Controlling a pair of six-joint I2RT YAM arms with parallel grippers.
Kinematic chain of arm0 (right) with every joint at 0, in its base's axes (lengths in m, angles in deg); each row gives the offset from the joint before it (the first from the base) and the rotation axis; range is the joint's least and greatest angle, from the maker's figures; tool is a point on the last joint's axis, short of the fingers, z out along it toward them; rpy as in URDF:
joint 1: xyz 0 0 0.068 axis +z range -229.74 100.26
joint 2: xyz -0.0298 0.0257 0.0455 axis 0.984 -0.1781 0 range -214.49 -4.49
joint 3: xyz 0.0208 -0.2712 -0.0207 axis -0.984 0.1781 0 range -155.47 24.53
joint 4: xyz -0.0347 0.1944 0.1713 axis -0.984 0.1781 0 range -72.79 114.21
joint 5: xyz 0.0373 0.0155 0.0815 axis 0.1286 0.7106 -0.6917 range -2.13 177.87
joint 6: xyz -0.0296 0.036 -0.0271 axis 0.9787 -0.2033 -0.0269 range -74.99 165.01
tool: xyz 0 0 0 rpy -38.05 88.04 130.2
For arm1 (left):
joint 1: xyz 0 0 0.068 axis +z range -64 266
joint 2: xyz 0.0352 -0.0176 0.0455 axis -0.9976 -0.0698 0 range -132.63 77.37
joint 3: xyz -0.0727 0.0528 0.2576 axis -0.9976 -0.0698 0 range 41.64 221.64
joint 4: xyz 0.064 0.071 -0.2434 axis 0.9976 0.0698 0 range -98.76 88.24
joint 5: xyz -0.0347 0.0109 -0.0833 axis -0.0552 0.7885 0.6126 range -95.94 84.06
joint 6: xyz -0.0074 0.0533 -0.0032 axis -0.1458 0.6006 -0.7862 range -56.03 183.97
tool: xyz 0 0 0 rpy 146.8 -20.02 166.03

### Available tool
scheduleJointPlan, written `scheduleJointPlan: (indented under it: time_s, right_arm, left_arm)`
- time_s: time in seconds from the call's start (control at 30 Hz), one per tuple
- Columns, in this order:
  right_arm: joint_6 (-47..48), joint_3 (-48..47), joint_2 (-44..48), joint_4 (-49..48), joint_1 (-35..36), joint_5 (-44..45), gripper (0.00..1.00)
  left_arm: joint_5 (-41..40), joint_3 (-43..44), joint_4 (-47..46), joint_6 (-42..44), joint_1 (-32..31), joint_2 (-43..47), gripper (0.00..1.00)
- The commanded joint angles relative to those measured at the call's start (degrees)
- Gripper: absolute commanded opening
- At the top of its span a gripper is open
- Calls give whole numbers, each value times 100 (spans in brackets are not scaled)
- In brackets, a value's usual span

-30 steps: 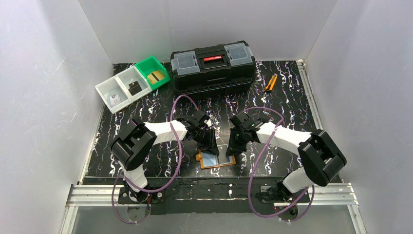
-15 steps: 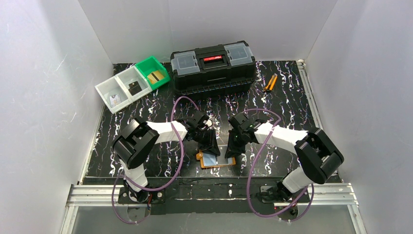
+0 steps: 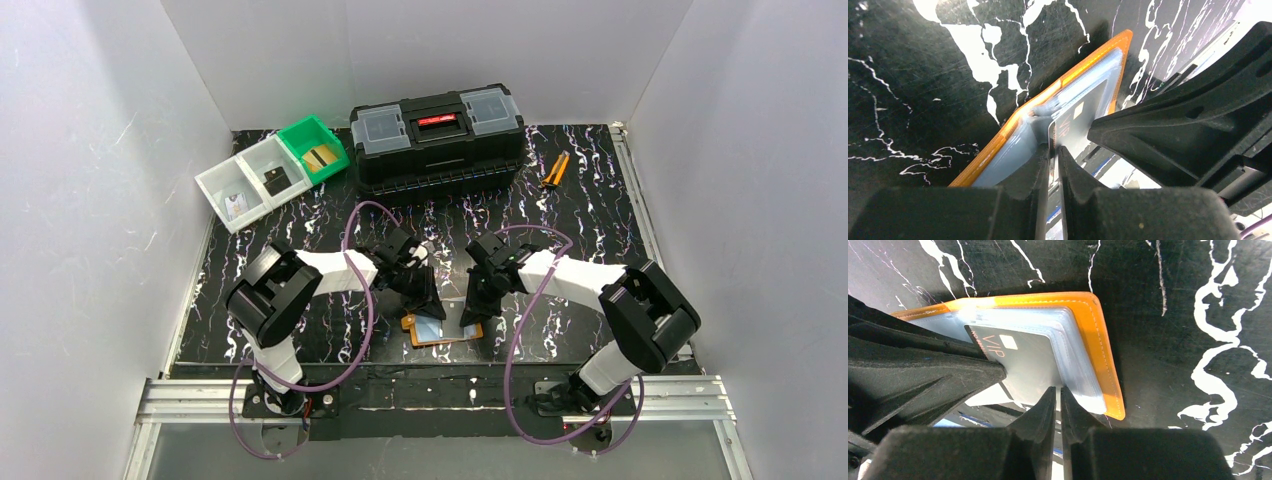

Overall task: Take the credit cards out of the card holder
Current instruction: Remove the credit card from the card holder.

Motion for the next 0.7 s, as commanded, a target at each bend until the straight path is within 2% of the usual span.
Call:
scheduleJointPlan:
  time_s: [0.0, 0.27, 0.57, 0.67]
  right_arm:
    - [-59, 154, -324, 87, 78, 484, 15]
    - [-119, 170, -378, 134, 68, 537, 10]
    - [-150, 188, -359, 200, 59, 617, 6]
    - [-159, 192, -373, 213, 59, 622, 5]
  left_arm:
    - [211, -161, 42, 74, 80, 306, 8]
    - [355, -322, -135, 15, 193, 384, 15]
    - [466, -454, -373, -98, 270, 405, 14]
    - [458, -470, -381, -117, 296, 414, 10]
